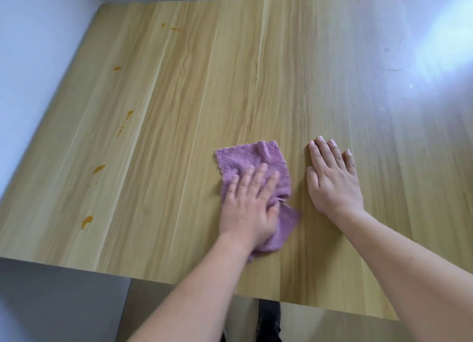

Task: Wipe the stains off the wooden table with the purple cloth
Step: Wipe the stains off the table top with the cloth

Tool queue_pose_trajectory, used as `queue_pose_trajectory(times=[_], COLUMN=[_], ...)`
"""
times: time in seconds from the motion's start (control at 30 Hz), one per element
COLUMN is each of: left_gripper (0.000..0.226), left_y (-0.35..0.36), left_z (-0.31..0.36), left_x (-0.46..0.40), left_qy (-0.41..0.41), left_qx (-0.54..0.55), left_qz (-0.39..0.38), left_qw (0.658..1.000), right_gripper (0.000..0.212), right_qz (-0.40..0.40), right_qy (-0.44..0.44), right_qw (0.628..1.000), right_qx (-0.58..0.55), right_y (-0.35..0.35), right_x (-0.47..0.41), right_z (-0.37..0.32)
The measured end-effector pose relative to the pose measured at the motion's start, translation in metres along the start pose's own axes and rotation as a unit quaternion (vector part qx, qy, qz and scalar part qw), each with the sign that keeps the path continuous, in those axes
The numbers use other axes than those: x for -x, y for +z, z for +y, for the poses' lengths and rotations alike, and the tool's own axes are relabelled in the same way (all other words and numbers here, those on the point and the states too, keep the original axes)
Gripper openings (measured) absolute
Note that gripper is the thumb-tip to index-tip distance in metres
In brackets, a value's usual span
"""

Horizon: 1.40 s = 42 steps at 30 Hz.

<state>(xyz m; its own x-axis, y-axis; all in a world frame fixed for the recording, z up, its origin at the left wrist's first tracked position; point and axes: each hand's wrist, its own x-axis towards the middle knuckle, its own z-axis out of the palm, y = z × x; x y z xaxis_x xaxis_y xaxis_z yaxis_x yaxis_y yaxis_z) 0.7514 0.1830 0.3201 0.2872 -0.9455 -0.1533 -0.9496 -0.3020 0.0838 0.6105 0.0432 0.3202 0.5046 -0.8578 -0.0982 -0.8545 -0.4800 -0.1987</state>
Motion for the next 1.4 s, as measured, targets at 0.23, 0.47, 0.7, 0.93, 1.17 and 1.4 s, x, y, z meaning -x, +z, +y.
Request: queue_pose_trajectory(times=[0.23,0.47,0.7,0.93,1.17,1.4], left_gripper=[0.07,0.065,0.069,0.066,0.068,0.07], left_y=[-0.004,-0.003,0.012,0.011,0.009,0.023], left_z=[-0.081,-0.074,0.063,-0.018,-0.045,0.077], left_x=[0.016,0.013,0.036,0.06,0.082,0.103], left_qy=[-0.197,-0.212,-0.132,0.016,-0.283,-0.052], left_qx=[0.018,0.021,0.032,-0.041,0.031,0.034], left_qz=[0.023,0.019,0.037,-0.005,0.023,0.006], left_qw=[0.98,0.977,0.99,0.999,0.958,0.998], right_gripper=[0.059,0.063,0.064,0.062,0.059,0.058], right_qz=[-0.005,-0.034,-0.013,-0.009,-0.006,0.0], right_qy=[0.003,0.005,0.007,0.002,0.008,0.012], right_qw=[1.0,0.999,1.0,1.0,1.0,1.0], right_qx=[0.005,-0.001,0.006,-0.007,-0.003,-0.005], right_y=[0.003,0.01,0.01,0.009,0.011,0.011], right_x=[0.003,0.073,0.078,0.079,0.081,0.081], right_z=[-0.001,0.002,0.003,0.004,0.004,0.004])
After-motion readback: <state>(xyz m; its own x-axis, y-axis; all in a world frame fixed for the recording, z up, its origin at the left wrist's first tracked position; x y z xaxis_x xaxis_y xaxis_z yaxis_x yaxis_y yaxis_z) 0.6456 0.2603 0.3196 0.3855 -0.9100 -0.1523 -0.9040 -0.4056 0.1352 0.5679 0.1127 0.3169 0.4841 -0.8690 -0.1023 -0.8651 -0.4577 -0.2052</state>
